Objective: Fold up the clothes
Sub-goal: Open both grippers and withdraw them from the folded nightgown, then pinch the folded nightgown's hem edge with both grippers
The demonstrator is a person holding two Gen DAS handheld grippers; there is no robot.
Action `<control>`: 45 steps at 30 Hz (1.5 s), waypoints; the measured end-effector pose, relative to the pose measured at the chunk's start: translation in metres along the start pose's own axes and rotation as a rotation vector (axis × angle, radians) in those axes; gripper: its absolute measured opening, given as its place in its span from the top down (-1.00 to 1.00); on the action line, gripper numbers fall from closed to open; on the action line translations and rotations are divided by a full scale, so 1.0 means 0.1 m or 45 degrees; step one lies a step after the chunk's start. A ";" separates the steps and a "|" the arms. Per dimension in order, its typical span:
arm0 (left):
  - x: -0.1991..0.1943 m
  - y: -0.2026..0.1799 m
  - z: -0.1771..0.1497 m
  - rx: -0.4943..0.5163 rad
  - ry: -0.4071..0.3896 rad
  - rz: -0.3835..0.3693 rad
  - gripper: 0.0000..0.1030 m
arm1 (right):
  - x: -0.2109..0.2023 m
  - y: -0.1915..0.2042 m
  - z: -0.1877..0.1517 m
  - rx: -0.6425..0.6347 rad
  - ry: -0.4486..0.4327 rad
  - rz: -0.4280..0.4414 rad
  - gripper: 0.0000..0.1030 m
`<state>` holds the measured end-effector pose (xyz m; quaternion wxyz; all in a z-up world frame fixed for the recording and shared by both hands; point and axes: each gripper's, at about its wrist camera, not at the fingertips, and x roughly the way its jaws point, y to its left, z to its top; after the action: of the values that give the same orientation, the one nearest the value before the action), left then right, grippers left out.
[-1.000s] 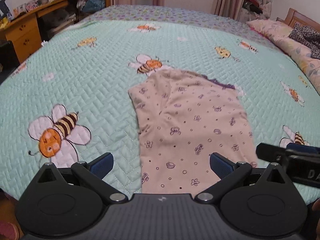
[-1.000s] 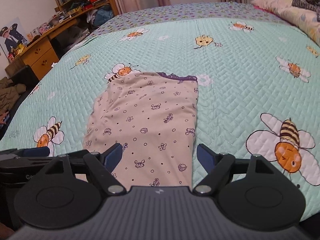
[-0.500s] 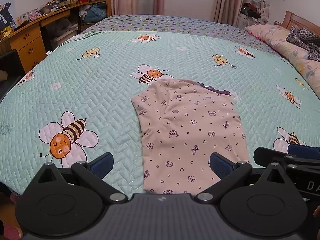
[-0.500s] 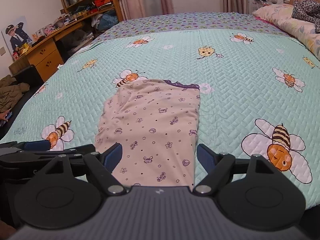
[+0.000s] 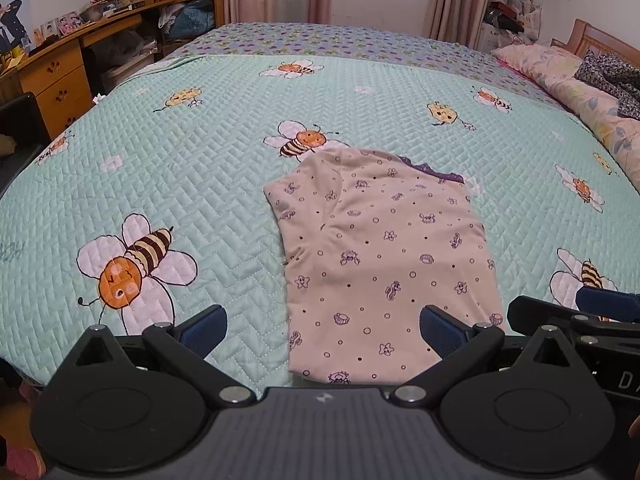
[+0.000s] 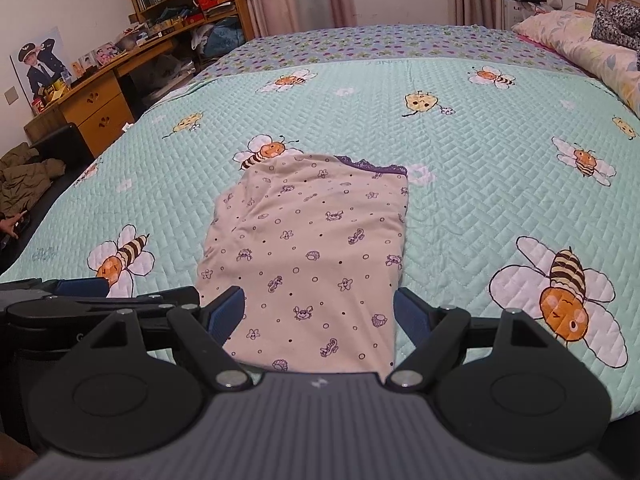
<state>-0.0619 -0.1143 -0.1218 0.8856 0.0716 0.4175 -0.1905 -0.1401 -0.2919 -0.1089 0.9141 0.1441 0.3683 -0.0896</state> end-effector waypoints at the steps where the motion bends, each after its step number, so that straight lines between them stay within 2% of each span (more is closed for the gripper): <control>1: 0.01 0.00 -0.02 0.002 0.005 0.000 -0.98 | 0.01 0.00 -0.01 -0.001 0.004 0.001 -0.60; 10: 0.21 0.10 -0.37 0.016 0.121 0.014 -0.98 | 0.04 -0.07 -0.24 0.005 0.048 0.018 -0.60; 15: 0.24 0.27 -0.34 -0.037 0.125 0.013 -0.98 | 0.09 -0.14 -0.31 0.064 0.053 0.057 -0.60; 22: 0.41 0.59 -0.27 -0.206 0.161 -0.112 -0.98 | 0.17 -0.43 -0.28 0.236 0.018 0.184 -0.60; 26: 0.50 0.62 -0.28 -0.224 0.165 -0.134 -0.98 | 0.29 -0.64 -0.33 0.370 0.049 0.254 -0.60; 31: 0.66 0.70 -0.23 -0.260 0.179 -0.259 -0.98 | 0.41 -0.88 -0.40 0.494 0.044 0.442 -0.60; 37: 0.97 0.97 -0.08 -0.400 0.216 -0.447 -0.98 | 0.48 -1.16 -0.42 0.635 0.024 0.607 -0.60; 41: 1.22 1.11 0.09 -0.448 0.239 -0.544 -0.98 | 0.58 -1.35 -0.43 0.678 0.029 0.680 -0.60; 45: 1.48 1.18 0.29 -0.490 0.290 -0.646 -0.99 | 0.74 -1.63 -0.43 0.834 0.020 0.756 -0.60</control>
<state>0.0911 -0.0556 -0.2210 0.7550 -0.1823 0.5465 -0.3132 -0.1599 -0.4355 -0.2224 0.8035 0.5264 0.2701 0.0661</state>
